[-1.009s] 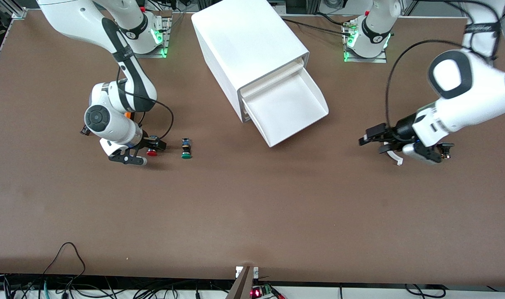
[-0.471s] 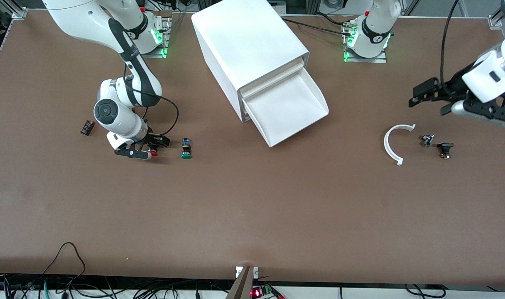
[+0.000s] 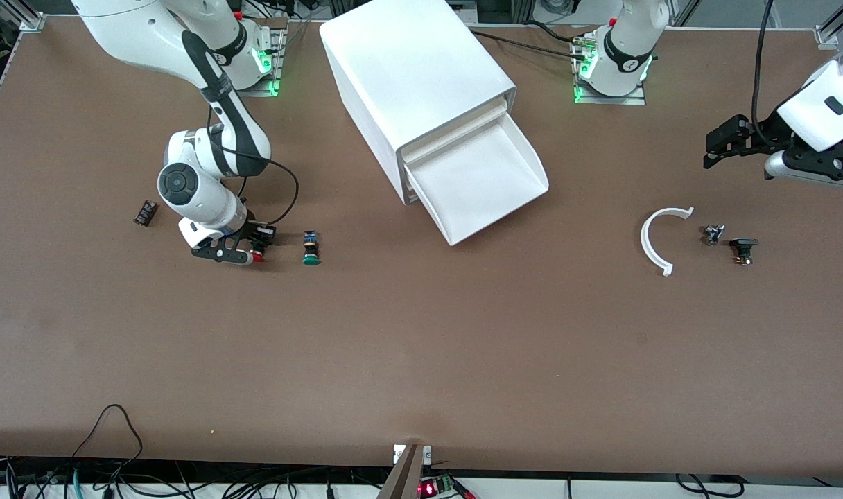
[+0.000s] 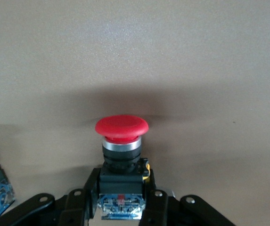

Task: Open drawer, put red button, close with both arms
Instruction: 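Grasp the red push button with the right gripper while the left gripper withdraws, then lift the red button and carry it over the open drawer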

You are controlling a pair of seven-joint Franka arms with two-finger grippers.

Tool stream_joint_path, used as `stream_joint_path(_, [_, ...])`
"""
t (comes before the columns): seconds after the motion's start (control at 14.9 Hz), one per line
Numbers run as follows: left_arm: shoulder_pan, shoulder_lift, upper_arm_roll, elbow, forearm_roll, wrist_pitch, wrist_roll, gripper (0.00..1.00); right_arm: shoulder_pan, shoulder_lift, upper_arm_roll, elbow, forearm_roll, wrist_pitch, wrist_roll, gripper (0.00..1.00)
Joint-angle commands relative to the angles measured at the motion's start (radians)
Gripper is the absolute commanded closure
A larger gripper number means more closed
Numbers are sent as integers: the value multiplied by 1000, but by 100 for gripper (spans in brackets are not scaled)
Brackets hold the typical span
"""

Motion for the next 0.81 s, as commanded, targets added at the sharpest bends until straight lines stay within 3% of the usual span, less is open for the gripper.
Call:
stream_joint_path(0.0, [-26,3,-1,4,53,39,0,0,1,-26,8,-15,1,13,-3,75])
stream_joint_path(0.2, [-109,4,48,-2,121,60,-1,0,1,-41,18,40,-4,-7,-10,76])
stream_joint_path(0.4, [-132,4,100,-11,112,62,-3,0,-1,-84,32,123,-82,-94,-18,77])
stream_joint_path(0.54, [-146,4,147,-23,83,62,-3,0,-1,-94,37,226,-102,-198,-23,77])
stream_joint_path(0.74, [-146,6,156,-23,70,59,-7,0,-1,-92,87,390,-119,-314,-62,79])
